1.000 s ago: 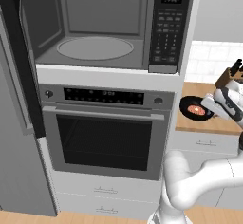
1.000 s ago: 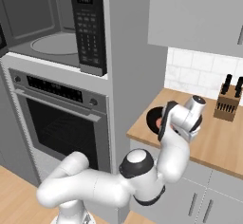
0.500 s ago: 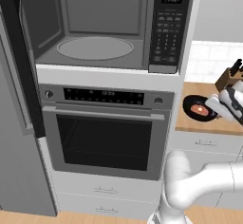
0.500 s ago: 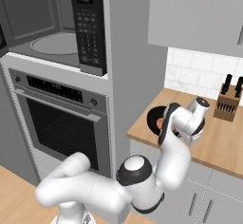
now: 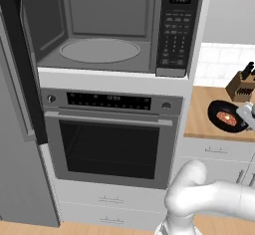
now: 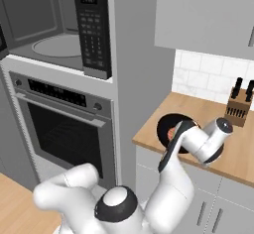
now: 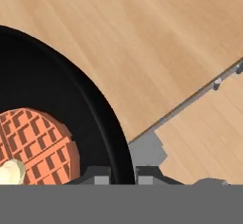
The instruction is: Open the microwave, place the bowl with waffle inside the microwave, then close the microwave door and turn it on.
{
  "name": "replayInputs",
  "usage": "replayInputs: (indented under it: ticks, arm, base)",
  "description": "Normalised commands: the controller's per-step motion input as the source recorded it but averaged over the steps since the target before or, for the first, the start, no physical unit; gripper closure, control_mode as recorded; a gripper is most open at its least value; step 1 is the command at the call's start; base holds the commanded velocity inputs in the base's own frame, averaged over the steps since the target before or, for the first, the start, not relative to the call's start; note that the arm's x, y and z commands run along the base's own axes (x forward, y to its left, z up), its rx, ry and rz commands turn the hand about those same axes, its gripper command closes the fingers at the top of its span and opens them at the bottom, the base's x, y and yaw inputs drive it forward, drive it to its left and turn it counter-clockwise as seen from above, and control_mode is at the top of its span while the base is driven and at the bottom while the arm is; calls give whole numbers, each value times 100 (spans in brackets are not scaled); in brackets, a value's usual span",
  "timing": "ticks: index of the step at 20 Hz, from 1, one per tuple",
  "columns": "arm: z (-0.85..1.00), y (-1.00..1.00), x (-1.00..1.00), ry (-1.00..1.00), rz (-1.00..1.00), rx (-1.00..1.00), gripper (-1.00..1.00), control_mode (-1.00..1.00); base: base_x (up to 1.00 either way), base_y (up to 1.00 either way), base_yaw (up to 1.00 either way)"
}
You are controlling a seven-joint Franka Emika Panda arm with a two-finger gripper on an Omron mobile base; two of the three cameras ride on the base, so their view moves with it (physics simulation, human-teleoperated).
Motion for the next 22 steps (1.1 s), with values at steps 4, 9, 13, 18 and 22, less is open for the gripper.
replayInputs:
  ticks: [4,9,13,18,22]
  arm:
    - [42,7,-100,0,-29,-3,100,-100]
    - [42,32,-93,1,-36,-9,100,-100]
    - [46,64,-77,13,-40,-21,100,-100]
    - [42,52,-92,-4,-30,-8,100,-100]
    - [37,47,-100,-29,-10,11,100,-100]
  base:
    - [0,0,0]
    - [0,0,0]
    - [0,0,0]
    - [0,0,0]
    - [0,0,0]
